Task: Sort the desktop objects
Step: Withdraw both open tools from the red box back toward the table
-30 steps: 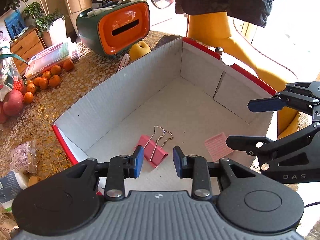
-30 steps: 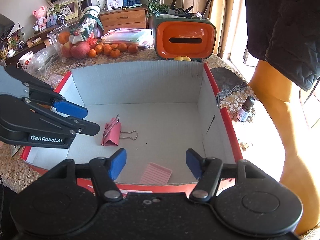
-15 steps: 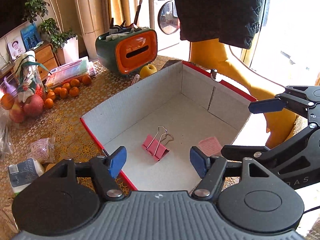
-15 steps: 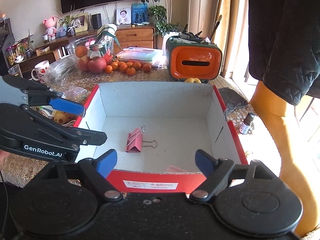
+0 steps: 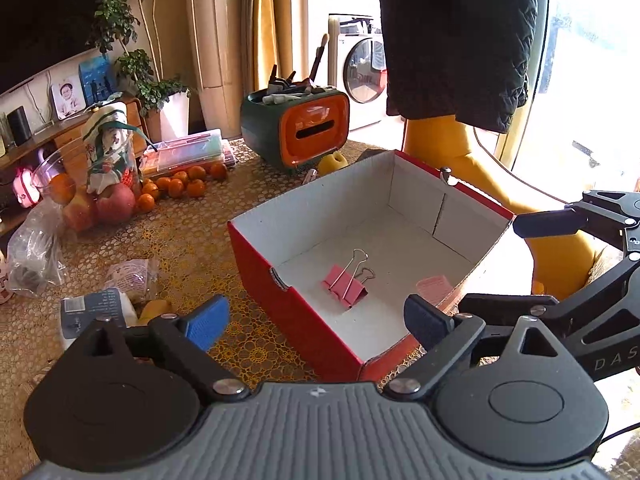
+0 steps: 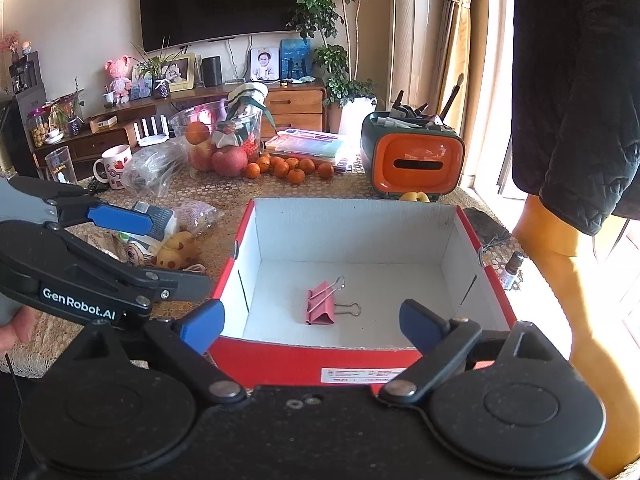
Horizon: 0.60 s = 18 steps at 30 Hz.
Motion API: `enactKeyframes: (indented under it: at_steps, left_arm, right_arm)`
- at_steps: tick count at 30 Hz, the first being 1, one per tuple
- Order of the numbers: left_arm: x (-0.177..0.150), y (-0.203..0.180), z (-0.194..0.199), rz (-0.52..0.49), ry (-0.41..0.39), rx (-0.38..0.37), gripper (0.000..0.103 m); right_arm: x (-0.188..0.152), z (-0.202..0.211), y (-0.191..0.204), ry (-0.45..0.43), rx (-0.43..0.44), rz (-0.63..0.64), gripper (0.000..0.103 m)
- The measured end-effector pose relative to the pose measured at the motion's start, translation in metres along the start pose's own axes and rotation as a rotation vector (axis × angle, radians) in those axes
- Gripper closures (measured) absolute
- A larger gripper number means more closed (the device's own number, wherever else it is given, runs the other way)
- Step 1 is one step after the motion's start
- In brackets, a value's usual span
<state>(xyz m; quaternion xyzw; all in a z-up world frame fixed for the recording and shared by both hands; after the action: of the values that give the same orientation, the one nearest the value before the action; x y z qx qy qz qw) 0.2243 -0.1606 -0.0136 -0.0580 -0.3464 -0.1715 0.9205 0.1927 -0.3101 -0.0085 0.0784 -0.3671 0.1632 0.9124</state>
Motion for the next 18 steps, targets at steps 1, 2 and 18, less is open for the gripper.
enactKeyframes:
  at_steps: [1, 2, 18]
  left_arm:
    - [-0.002, 0.003, 0.003, 0.006, -0.005, 0.002, 0.004]
    - [-0.005, 0.005, 0.007, 0.011, -0.010, -0.002, 0.004]
    - [-0.056, 0.062, 0.061, 0.078, -0.122, 0.091, 0.000]
  right_arm:
    - [0.000, 0.001, 0.003, -0.004, 0.002, -0.003, 0.008]
    - [0.000, 0.002, 0.006, -0.006, 0.005, -0.006, 0.008]
    - [-0.006, 0.012, 0.063, -0.051, 0.053, -0.016, 0.005]
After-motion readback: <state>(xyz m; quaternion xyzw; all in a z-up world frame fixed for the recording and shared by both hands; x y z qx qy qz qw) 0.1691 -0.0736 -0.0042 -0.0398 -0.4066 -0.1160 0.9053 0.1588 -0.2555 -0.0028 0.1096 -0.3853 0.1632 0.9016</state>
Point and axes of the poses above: each gripper's, at about its wrist camera, not at the fingertips, and z roughly against the way its jaws point, y to its left, x to its top, the point moved 6 cm from there along -z, roughly the way its jaws point, and after that the axes turned 7 degrees about y, right-handed, at the moved point
